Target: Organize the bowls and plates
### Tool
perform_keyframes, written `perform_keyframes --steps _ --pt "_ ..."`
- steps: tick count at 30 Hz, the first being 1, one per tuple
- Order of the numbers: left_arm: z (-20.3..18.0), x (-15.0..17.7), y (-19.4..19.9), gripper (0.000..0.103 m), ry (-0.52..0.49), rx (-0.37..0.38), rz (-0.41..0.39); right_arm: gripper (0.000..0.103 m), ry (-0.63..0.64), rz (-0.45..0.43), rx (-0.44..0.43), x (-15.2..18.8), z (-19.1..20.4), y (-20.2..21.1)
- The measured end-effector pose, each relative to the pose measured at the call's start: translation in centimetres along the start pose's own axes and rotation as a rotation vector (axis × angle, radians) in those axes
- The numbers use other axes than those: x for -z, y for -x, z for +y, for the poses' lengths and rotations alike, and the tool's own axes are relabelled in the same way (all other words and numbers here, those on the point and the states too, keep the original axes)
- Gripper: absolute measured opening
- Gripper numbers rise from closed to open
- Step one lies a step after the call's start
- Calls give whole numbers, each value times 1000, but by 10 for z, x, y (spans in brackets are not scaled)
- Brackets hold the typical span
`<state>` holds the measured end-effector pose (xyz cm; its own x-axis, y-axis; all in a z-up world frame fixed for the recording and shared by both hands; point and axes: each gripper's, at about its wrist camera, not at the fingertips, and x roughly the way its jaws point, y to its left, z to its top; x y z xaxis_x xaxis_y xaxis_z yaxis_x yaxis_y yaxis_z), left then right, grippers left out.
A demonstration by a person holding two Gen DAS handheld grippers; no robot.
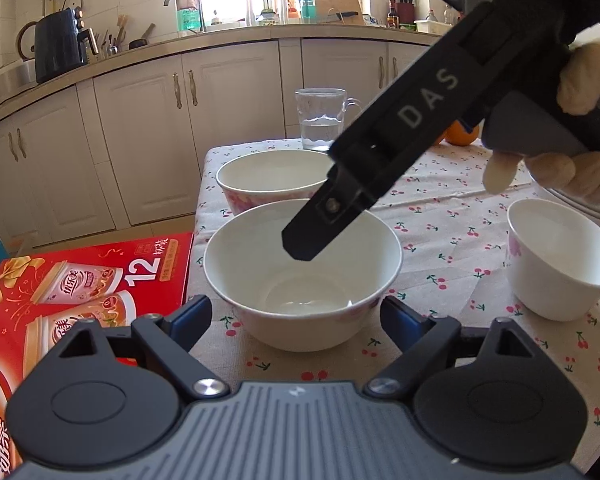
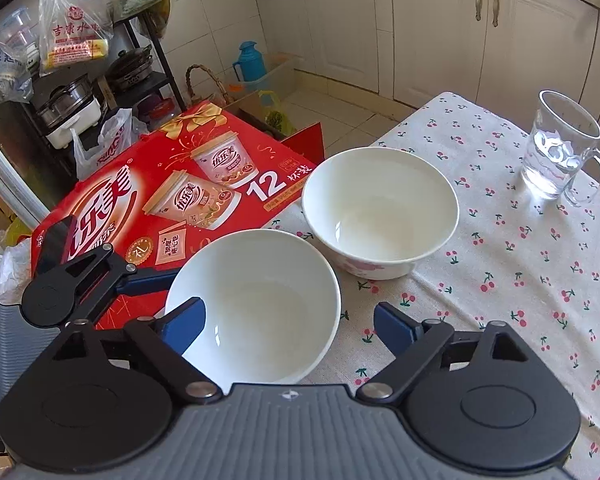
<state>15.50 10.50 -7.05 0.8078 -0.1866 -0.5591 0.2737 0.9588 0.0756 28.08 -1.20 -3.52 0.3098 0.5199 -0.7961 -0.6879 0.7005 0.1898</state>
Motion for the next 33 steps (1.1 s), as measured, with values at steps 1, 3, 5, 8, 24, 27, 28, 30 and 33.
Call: perform_keyframes --steps 1,3,5,8,24,27,28,30,33 --pt "1 -1 1 90 5 2 -4 89 -4 6 -8 -1 -1 -3" --pt "2 -2 2 90 9 9 -3 86 -6 14 -18 -4 -2 -7" --pt "1 -3 3 90 3 9 -7 83 -2 19 -18 -5 -2 -11" --pt "1 -5 3 90 -2 13 -11 80 -3 20 -29 -6 -3 -13" --pt "-2 -9 7 88 -24 33 5 72 -37 5 -61 -2 -7 -9" --pt "-5 -13 13 88 -25 44 11 72 -43 -1 -64 2 -7 -1" --pt "-7 -14 16 88 -22 47 13 72 -46 -3 -65 3 -6 2" --pt "-11 -17 23 88 -22 54 9 72 -47 -11 -68 7 -5 10" --pt "-18 -20 33 88 -28 62 6 72 -49 -17 -67 12 -2 22"
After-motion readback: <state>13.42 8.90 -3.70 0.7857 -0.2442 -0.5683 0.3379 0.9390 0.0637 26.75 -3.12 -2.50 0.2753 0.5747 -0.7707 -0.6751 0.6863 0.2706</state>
